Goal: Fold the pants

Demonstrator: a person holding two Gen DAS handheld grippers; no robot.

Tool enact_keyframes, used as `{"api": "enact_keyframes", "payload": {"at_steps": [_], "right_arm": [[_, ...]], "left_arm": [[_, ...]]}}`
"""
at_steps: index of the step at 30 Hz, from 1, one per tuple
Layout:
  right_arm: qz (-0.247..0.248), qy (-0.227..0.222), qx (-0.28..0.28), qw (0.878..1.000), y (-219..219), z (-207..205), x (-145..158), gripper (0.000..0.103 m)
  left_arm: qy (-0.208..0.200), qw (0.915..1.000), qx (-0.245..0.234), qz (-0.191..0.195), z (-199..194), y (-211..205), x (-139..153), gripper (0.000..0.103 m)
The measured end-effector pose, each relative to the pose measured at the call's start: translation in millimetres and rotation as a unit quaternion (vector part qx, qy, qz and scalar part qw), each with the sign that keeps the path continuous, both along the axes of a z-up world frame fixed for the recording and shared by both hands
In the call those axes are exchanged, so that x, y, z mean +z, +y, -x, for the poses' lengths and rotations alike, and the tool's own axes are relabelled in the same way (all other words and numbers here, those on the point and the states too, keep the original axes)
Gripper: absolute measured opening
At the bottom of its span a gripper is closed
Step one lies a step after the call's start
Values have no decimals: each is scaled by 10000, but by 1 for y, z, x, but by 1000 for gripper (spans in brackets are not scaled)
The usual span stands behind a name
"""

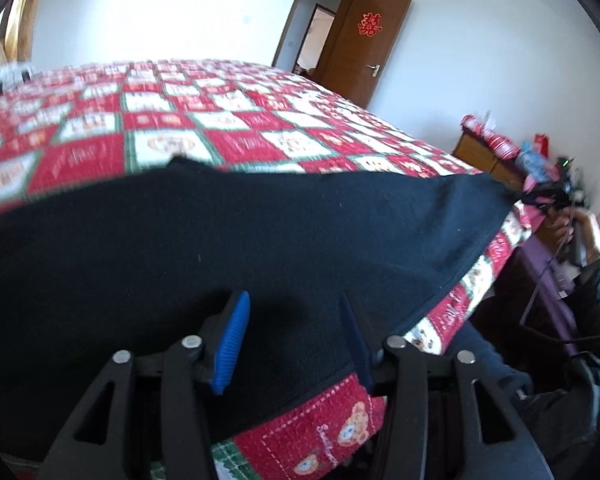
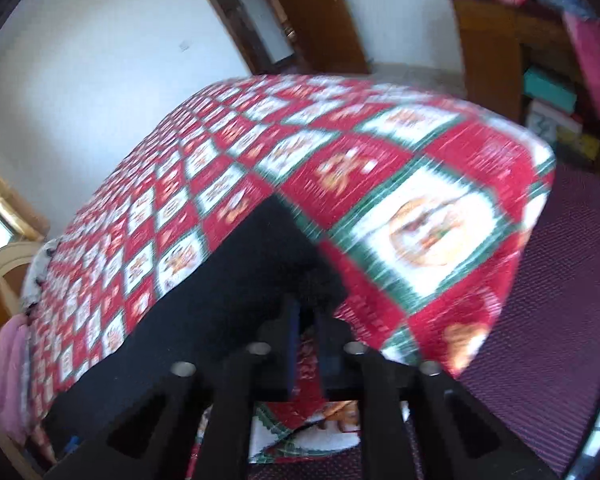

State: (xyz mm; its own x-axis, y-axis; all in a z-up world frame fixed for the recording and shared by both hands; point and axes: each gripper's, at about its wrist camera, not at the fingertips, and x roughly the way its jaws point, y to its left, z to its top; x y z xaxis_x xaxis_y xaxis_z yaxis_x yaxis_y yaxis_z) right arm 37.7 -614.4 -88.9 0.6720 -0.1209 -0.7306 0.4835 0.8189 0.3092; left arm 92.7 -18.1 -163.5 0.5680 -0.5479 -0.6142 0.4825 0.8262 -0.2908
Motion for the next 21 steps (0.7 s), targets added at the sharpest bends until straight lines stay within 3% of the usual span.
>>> {"api": "enact_keyframes", "payload": {"at_steps": [2,4,5,8,9,12,14,16,19,21], "right_arm": [[563,39,-275,9980,4,5,13,35],[1151,-32,-586,9916,12,11,27,35],[1240,-310,-553,9903,21,14,35,35],[870,-786,325,9926,56,5,38,35],[676,-841,976,9894,82,-8,33,35],[406,-916,2260,9690,143,-33,15,35],[607,-874,2726,9562,176,-44,-1,35],[719,-630,2859,9535,198,-53,-20,35],[468,207,3084,9499,210,-67,-58,35],[408,180,3120,9490,205,-65,-66,35]], "left_arm": [[-293,9996,-6,-14,5,-6,13,62],[-491,9987,-83,66,7,-16,24,69],[-527,9985,-133,104,6,-20,26,69],[-519,9978,-394,136,0,-47,27,71],[-509,9975,-473,108,-1,-54,26,71],[-434,9964,-719,-108,1,-75,17,71],[-253,9964,-795,-161,1,-80,6,71],[-86,9968,-776,-138,2,-78,-3,71],[-55,9972,-744,-3,6,-73,-11,71],[-52,9973,-734,9,8,-71,-9,71]]}}
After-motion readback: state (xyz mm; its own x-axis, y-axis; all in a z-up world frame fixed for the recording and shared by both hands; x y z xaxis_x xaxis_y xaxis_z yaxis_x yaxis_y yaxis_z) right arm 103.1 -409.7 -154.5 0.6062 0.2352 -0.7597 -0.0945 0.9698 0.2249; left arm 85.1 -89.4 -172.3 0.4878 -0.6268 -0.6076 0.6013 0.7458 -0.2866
